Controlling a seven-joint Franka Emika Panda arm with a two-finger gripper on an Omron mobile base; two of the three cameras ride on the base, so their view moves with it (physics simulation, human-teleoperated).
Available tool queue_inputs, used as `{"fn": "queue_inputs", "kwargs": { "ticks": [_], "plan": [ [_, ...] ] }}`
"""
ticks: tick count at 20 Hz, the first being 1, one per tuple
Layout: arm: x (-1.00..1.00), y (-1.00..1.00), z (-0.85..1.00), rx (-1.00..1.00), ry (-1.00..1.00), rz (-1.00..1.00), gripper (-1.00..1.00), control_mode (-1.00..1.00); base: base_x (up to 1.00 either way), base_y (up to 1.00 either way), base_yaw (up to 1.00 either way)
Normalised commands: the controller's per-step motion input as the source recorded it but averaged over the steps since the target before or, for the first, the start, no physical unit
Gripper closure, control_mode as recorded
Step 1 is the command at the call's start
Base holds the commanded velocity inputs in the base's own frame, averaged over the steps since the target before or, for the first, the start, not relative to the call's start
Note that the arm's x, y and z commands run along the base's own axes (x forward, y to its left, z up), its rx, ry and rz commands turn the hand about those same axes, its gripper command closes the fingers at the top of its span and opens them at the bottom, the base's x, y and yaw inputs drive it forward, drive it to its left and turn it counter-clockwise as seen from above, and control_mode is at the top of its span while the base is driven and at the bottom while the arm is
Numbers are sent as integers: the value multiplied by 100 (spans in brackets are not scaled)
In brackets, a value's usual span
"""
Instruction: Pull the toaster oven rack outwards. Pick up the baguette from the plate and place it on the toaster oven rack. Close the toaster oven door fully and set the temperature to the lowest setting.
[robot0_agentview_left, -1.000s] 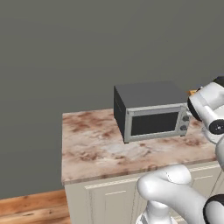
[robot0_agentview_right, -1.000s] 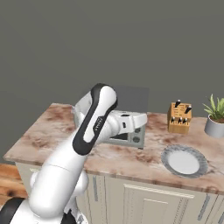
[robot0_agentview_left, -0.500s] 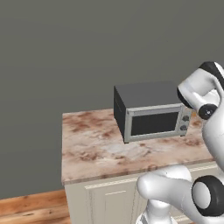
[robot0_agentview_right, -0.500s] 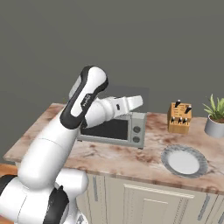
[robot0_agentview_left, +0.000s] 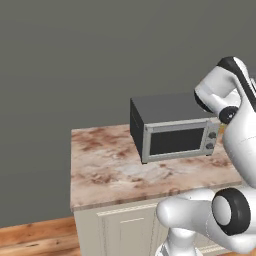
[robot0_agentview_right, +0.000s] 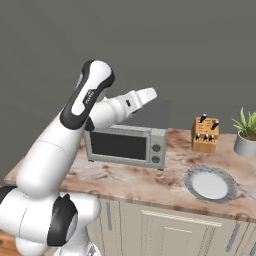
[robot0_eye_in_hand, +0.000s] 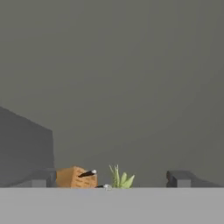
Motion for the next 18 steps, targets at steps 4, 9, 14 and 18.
{"fn": "queue_inputs", "kwargs": {
  "ticks": [4, 9, 14, 18],
  "plan": [
    [0, 4, 86, -41, 2, -18, -100, -100, 0, 0, 0],
    [-4, 3, 75, -51, 0, -15, -100, -100, 0, 0, 0],
    [-7, 14, 46, -61, 2, -12, -100, -100, 0, 0, 0],
    [-27, 8, 28, -59, 3, -14, -100, -100, 0, 0, 0]
  ]
}}
